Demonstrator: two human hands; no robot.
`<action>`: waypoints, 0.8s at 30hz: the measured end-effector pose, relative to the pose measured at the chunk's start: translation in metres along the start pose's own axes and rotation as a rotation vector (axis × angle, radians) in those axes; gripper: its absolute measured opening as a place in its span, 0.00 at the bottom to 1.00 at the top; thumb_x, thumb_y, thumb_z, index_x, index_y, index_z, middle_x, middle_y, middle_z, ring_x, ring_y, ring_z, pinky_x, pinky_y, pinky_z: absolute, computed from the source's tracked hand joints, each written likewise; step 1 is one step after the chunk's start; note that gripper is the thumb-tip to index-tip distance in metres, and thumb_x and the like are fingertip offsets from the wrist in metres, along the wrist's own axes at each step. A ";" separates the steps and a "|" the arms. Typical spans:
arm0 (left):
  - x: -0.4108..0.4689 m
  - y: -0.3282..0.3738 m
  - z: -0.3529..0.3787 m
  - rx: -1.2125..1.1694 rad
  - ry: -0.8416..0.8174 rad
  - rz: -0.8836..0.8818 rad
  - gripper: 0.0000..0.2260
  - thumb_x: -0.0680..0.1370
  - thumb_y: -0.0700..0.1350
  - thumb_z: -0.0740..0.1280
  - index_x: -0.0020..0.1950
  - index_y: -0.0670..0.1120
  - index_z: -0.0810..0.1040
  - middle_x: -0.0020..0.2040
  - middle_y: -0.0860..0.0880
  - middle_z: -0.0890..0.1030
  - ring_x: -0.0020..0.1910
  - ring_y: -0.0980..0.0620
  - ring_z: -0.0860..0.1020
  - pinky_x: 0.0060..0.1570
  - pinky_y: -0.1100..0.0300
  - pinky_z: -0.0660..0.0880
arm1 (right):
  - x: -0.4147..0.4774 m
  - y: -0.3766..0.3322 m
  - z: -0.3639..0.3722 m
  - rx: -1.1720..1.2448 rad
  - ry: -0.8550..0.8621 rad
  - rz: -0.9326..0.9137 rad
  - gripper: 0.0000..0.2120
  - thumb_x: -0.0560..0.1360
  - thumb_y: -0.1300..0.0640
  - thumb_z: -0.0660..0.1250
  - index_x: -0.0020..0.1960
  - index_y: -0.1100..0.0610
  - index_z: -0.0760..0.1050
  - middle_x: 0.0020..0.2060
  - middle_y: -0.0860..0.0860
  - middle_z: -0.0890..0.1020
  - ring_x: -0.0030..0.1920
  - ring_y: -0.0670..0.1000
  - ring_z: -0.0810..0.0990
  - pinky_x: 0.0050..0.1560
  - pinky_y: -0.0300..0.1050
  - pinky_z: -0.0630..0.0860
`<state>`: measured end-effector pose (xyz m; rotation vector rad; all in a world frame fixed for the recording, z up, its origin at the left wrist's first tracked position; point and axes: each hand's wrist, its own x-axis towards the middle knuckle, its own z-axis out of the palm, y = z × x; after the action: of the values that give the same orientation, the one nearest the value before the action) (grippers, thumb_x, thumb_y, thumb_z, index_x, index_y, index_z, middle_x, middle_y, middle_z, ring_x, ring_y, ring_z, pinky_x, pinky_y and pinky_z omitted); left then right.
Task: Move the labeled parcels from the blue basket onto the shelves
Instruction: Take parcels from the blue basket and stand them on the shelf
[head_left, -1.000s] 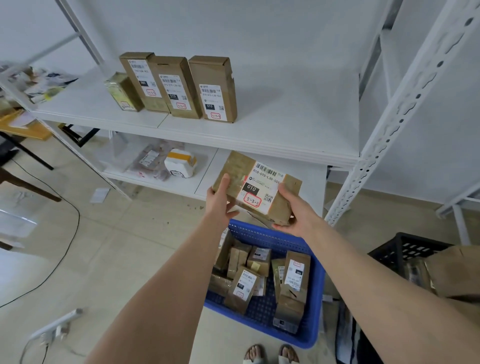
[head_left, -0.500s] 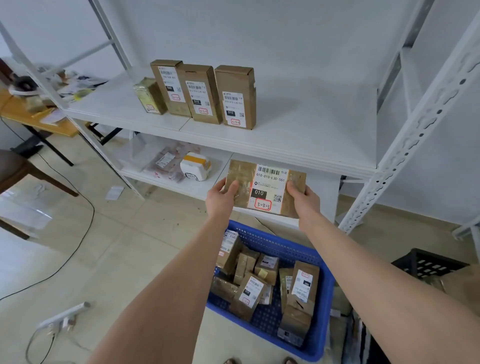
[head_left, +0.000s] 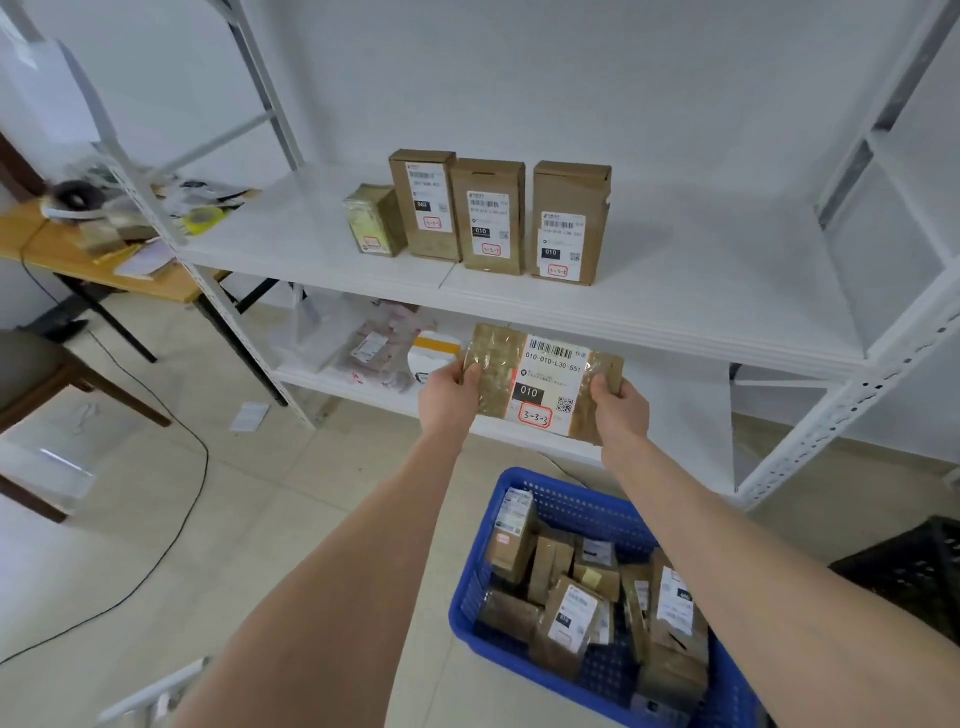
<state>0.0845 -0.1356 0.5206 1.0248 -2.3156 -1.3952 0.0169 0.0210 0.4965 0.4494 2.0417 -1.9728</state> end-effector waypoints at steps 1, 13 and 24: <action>0.006 -0.004 -0.014 0.017 0.000 0.010 0.12 0.81 0.47 0.58 0.50 0.43 0.80 0.34 0.43 0.77 0.38 0.40 0.74 0.37 0.57 0.68 | -0.006 0.001 0.015 0.010 0.006 -0.002 0.05 0.81 0.55 0.60 0.53 0.51 0.73 0.47 0.49 0.79 0.47 0.50 0.77 0.48 0.45 0.73; 0.083 -0.041 -0.122 0.066 0.025 0.045 0.16 0.82 0.45 0.54 0.54 0.36 0.77 0.48 0.36 0.79 0.51 0.37 0.76 0.48 0.48 0.73 | -0.034 -0.005 0.151 -0.038 0.057 -0.055 0.05 0.81 0.53 0.59 0.50 0.50 0.74 0.49 0.50 0.80 0.50 0.52 0.78 0.57 0.51 0.76; 0.230 -0.058 -0.191 0.089 -0.017 0.004 0.14 0.82 0.44 0.54 0.47 0.41 0.78 0.39 0.44 0.78 0.40 0.45 0.74 0.41 0.55 0.71 | 0.017 -0.035 0.296 0.002 0.017 -0.074 0.11 0.81 0.53 0.60 0.59 0.54 0.77 0.51 0.51 0.80 0.49 0.52 0.77 0.51 0.46 0.74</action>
<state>0.0463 -0.4374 0.5373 1.0369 -2.4098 -1.3147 -0.0199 -0.2753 0.5105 0.3970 2.0958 -2.0200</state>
